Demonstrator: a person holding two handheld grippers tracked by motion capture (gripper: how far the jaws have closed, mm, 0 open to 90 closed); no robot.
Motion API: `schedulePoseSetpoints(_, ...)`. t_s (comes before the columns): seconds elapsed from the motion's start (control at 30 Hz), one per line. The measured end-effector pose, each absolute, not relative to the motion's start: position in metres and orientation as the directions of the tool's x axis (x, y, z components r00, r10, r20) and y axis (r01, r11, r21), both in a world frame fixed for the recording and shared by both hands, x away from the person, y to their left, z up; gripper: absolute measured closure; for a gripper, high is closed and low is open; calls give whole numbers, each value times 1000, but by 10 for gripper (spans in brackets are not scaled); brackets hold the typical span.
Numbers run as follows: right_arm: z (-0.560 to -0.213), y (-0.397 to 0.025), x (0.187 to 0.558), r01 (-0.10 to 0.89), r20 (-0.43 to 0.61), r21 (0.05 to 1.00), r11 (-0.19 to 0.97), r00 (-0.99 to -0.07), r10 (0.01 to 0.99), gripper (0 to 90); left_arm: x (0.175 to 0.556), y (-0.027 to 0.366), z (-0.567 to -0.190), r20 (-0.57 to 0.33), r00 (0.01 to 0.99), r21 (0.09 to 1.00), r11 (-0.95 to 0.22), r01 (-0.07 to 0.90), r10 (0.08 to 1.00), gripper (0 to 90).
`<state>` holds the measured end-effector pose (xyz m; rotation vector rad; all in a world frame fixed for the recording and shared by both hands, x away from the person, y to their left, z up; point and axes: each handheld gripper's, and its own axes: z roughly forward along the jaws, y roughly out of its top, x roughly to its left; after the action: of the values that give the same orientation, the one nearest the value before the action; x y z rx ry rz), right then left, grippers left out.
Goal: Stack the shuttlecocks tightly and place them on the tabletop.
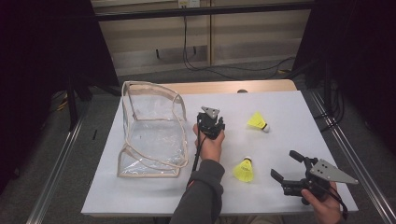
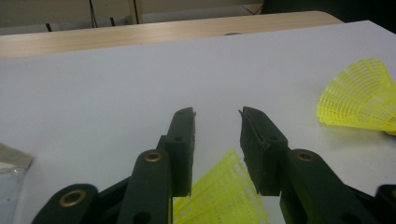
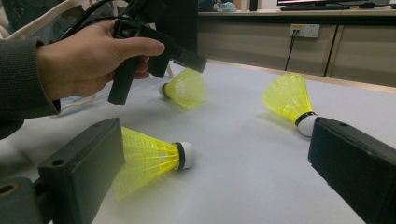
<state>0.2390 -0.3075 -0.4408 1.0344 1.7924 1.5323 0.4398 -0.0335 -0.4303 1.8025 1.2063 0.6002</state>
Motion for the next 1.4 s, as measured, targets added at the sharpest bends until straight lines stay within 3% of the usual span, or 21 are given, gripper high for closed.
schedulePoseSetpoints(0.53, -441, -307, 238, 196, 65, 979, 53, -550, 833, 33, 427, -21, -414, -105, 441, 853, -148, 501, 891, 740)
schedulePoseSetpoints(0.8, -440, -306, 238, 193, 62, 980, 53, -547, 835, 32, 410, -11, -412, -103, 456, 845, -163, 508, 884, 894)
schedulePoseSetpoints(1.4, -440, -305, 238, 193, 63, 980, 52, -548, 834, 33, 391, -7, -433, -124, 466, 823, -171, 541, 876, 900)
